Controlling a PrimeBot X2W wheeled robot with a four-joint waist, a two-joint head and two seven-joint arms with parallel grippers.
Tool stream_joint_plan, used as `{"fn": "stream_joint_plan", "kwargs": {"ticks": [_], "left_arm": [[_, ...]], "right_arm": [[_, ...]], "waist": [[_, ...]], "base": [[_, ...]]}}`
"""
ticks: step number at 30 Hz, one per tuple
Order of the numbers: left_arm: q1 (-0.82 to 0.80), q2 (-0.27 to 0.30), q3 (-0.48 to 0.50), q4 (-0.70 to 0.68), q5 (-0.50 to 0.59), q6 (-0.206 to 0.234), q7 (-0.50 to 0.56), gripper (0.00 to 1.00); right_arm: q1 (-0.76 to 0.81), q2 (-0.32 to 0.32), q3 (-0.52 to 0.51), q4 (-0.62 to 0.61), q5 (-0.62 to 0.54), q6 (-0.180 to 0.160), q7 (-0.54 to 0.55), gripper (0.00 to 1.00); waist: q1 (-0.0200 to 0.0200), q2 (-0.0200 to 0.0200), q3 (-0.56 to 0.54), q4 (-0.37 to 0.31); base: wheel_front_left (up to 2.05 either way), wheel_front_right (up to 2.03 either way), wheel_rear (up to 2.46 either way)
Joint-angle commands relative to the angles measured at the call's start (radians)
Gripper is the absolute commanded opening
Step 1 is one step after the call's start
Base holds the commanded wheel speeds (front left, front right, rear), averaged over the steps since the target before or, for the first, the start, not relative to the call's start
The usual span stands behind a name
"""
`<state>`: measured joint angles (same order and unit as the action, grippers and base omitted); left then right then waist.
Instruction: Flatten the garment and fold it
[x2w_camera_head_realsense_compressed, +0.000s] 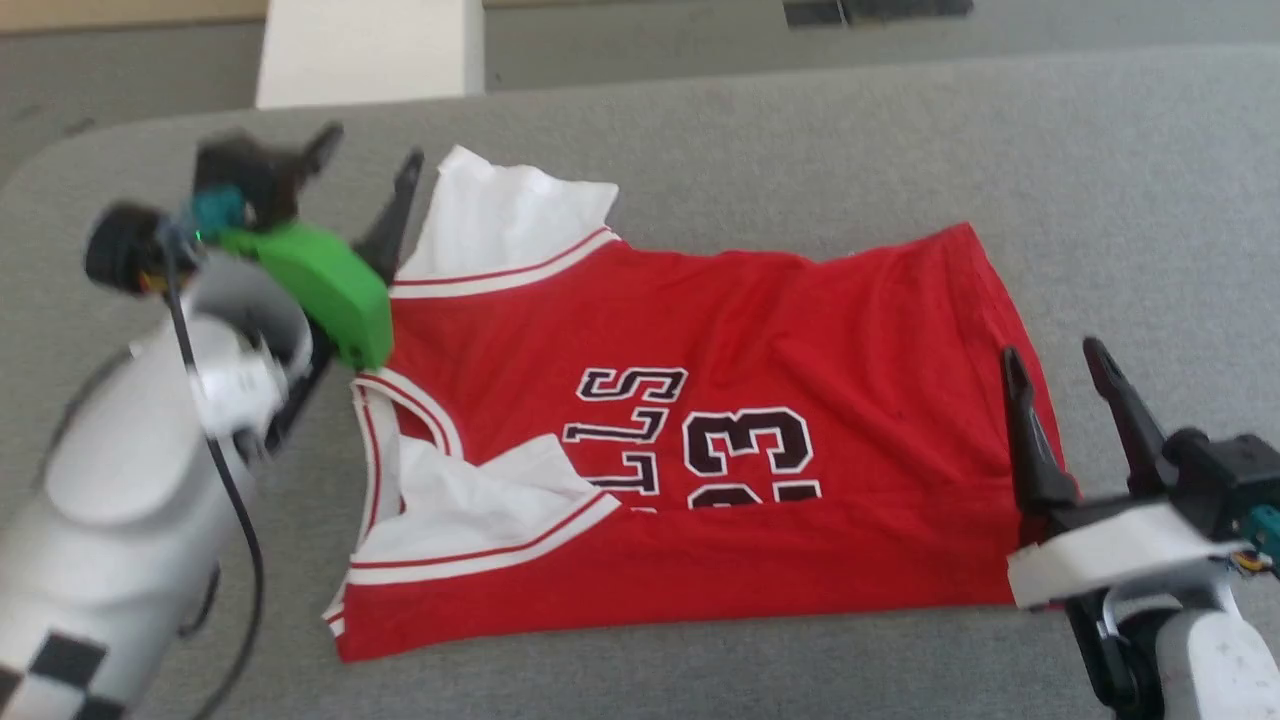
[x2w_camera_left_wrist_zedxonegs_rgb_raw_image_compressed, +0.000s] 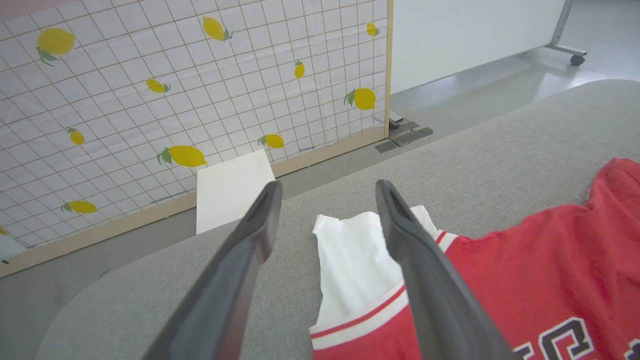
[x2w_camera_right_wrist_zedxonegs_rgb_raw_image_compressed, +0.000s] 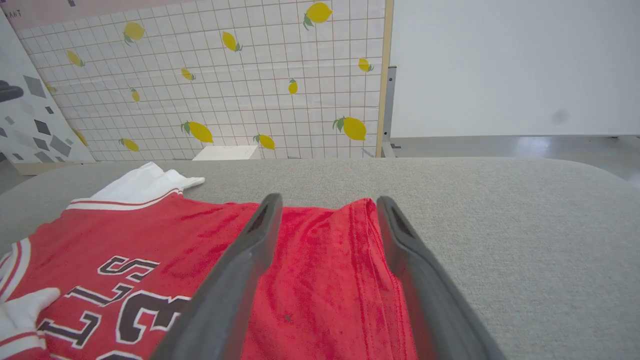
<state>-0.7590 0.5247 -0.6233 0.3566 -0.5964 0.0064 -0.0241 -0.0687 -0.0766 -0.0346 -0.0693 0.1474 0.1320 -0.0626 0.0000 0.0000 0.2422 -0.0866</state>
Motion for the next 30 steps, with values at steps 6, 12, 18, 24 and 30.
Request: {"fn": "stream_joint_plan", "kwargs": {"ticks": [6,12,18,24,30], "left_arm": [[-0.236,-0.018,0.005,0.165,-0.061,-0.072,0.209,1.0],[-0.37,-0.018,0.025,0.255,-0.124,-0.067,0.415,1.0],[-0.436,0.005,0.024,0.294,-0.142,-0.004,0.602,1.0],[-0.437,0.048,-0.002,0.266,-0.117,0.074,0.733,1.0],[-0.407,0.073,-0.002,0.191,-0.123,0.093,0.752,0.0]], "right_arm": [[-0.098,0.01,0.04,0.01,0.008,-0.001,-0.008,1.0],[-0.151,0.018,0.081,0.023,0.025,-0.001,-0.016,1.0],[-0.182,0.023,0.102,0.031,0.036,-0.001,-0.033,1.0],[-0.203,0.025,0.113,0.038,0.043,-0.001,-0.044,1.0],[-0.241,0.026,0.113,0.042,0.034,-0.001,-0.027,1.0]], "waist": [[0.0,0.0,0.192,-0.119],[0.0,0.0,0.27,-0.163],[0.0,0.0,0.328,-0.185],[0.0,0.0,0.358,-0.19],[0.0,0.0,0.363,-0.183]], "base": [[0.0,0.0,0.0],[0.0,0.0,0.0],[0.0,0.0,0.0],[0.0,0.0,0.0],[0.0,0.0,0.0]]}}
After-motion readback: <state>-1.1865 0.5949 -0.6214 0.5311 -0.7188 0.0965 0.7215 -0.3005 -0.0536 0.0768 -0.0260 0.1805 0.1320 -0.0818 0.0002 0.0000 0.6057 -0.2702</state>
